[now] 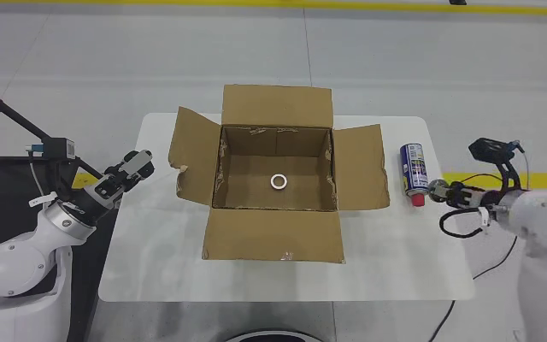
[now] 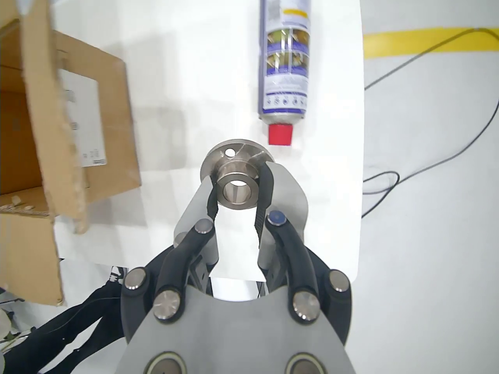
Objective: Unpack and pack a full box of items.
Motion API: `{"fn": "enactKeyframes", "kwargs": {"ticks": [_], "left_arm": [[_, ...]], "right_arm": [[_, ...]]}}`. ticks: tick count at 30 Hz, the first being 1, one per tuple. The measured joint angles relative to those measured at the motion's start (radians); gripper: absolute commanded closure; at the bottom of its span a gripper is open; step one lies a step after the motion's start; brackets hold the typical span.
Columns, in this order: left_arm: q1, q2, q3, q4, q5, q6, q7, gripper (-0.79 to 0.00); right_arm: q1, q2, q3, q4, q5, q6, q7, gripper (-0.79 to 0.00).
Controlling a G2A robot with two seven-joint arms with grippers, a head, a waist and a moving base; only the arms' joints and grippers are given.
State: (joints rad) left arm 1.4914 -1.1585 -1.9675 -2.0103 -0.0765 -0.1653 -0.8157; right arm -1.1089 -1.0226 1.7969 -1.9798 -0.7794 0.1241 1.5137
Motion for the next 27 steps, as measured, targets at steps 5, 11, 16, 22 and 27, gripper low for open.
{"fn": "enactKeyframes", "kwargs": {"ticks": [5,11,16,22,27], "left_arm": [[0.000,0.000,0.000,0.000,0.000,0.000,0.000,-0.785],[0.000,0.000,0.000,0.000,0.000,0.000,0.000,-0.785],[0.000,0.000,0.000,0.000,0.000,0.000,0.000,-0.785],[0.000,0.000,0.000,0.000,0.000,0.000,0.000,-0.785],[0.000,0.000,0.000,0.000,0.000,0.000,0.000,-0.785]], "right_arm": [[0.048,0.001,-0.082,-0.123,0.054,-0.010,-0.024,0.000],[0.161,-0.007,-0.266,-0.187,0.078,0.014,-0.107,0.000],[0.308,-0.027,-0.493,-0.145,0.052,0.039,-0.149,0.000],[0.521,-0.080,-0.797,0.023,0.044,0.079,-0.176,0.000],[0.662,-0.141,-1.004,0.201,0.057,0.117,-0.219,0.000]]}}
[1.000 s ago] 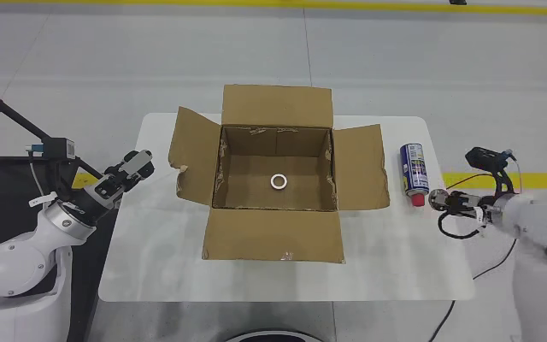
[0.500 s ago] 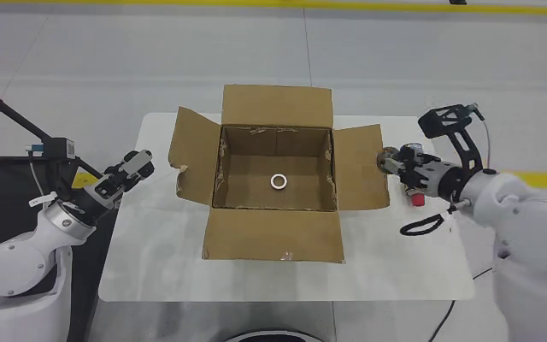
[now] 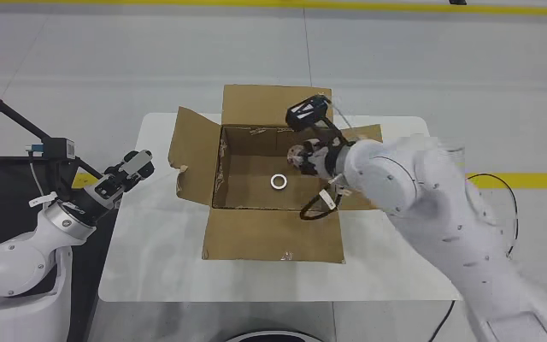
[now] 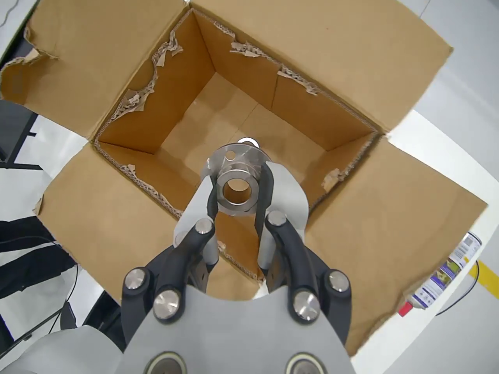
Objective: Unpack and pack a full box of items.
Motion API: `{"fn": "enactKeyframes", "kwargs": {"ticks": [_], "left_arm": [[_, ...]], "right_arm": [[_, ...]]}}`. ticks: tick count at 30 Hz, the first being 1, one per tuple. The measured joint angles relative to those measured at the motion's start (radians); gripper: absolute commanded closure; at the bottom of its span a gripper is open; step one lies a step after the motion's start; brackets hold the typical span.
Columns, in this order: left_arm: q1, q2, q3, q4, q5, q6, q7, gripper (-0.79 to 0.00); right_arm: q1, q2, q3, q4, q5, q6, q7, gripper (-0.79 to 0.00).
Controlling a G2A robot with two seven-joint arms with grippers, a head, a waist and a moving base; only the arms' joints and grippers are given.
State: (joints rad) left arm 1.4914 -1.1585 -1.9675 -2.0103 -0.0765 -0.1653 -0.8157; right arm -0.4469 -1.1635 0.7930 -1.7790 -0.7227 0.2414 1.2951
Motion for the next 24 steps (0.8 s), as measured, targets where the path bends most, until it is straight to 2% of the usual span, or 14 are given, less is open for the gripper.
{"fn": "enactKeyframes", "kwargs": {"ticks": [4,10,16,24], "left_arm": [[0.000,0.000,0.000,0.000,0.000,0.000,0.000,-0.785],[0.000,0.000,0.000,0.000,0.000,0.000,0.000,-0.785],[0.000,0.000,0.000,0.000,0.000,0.000,0.000,-0.785],[0.000,0.000,0.000,0.000,0.000,0.000,0.000,-0.785]], "right_arm": [[0.094,-0.063,-0.148,0.176,0.021,0.023,-0.043,0.000],[0.174,-0.152,-0.291,0.421,0.037,0.036,-0.104,0.000],[0.216,-0.224,-0.371,0.606,0.021,0.034,-0.123,0.000],[0.223,-0.287,-0.429,0.761,-0.033,0.043,-0.126,0.000]]}}
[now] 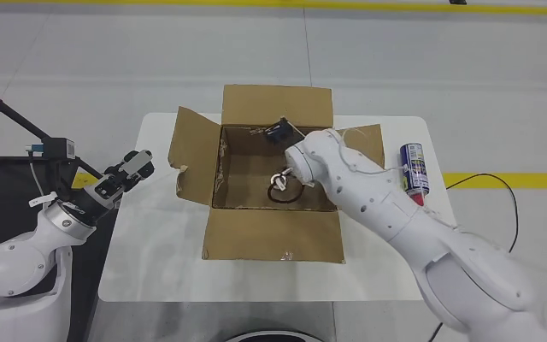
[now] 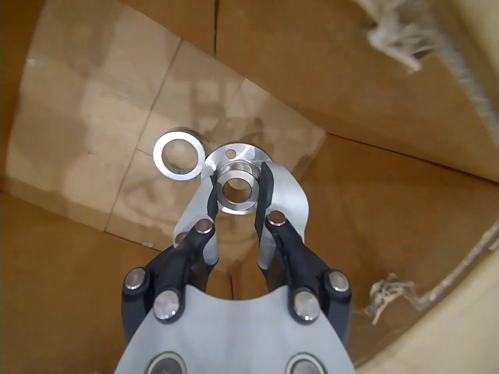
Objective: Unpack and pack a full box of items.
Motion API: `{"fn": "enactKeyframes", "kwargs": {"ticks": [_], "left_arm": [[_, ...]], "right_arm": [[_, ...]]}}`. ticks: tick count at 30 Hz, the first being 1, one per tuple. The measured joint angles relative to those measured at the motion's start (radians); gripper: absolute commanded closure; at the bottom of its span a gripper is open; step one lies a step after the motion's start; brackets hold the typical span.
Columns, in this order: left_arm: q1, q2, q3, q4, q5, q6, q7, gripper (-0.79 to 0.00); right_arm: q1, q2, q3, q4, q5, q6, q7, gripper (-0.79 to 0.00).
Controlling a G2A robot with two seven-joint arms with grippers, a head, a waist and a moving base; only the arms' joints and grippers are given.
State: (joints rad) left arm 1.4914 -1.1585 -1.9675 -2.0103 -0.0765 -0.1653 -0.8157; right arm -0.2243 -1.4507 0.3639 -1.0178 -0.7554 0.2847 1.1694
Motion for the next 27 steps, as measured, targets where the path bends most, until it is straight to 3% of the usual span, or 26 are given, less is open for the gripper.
{"fn": "enactKeyframes", "kwargs": {"ticks": [10,16,21,27], "left_arm": [[0.000,0.000,0.000,0.000,0.000,0.000,0.000,-0.785],[0.000,0.000,0.000,0.000,0.000,0.000,0.000,-0.785],[0.000,0.000,0.000,0.000,0.000,0.000,0.000,-0.785],[0.000,0.000,0.000,0.000,0.000,0.000,0.000,-0.785]], "right_arm": [[0.002,-0.063,0.008,0.181,0.024,-0.041,-0.045,0.000],[0.003,-0.090,0.014,0.233,0.015,-0.046,-0.059,-0.074],[0.003,-0.106,0.020,0.260,0.005,-0.051,-0.060,-0.200],[-0.002,-0.115,0.035,0.269,-0.011,-0.058,-0.046,-0.277]]}}
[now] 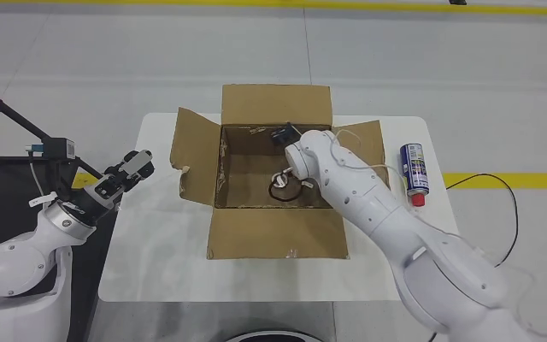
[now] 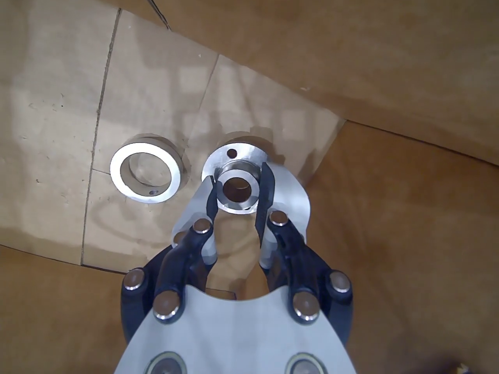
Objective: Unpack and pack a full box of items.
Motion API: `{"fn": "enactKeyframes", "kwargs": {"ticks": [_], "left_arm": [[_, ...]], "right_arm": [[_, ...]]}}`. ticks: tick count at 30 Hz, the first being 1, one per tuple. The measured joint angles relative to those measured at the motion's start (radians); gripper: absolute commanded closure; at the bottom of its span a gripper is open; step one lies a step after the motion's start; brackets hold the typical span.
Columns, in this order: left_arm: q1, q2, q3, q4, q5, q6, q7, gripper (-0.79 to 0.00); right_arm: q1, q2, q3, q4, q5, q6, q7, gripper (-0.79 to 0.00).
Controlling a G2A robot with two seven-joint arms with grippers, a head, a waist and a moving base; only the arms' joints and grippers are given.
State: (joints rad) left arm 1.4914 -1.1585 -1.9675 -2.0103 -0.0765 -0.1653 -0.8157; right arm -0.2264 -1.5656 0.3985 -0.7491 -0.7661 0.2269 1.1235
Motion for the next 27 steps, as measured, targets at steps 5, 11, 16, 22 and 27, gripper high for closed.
{"fn": "enactKeyframes", "kwargs": {"ticks": [5,11,16,22,27], "left_arm": [[0.000,0.000,0.000,0.000,0.000,0.000,0.000,-0.785],[0.000,0.000,0.000,0.000,0.000,0.000,0.000,-0.785],[0.000,0.000,0.000,0.000,0.000,0.000,0.000,-0.785],[0.000,0.000,0.000,0.000,0.000,0.000,0.000,-0.785],[0.000,0.000,0.000,0.000,0.000,0.000,0.000,-0.785]], "right_arm": [[-0.014,0.007,0.023,-0.021,-0.017,-0.009,0.014,-0.296],[-0.054,0.042,0.070,-0.115,-0.056,-0.005,0.030,-0.372],[-0.133,0.111,0.160,-0.312,-0.118,0.003,0.072,-0.385],[-0.315,0.219,0.336,-0.670,-0.247,-0.003,0.155,-0.434],[-0.506,0.289,0.515,-0.992,-0.334,-0.029,0.204,-0.699]]}}
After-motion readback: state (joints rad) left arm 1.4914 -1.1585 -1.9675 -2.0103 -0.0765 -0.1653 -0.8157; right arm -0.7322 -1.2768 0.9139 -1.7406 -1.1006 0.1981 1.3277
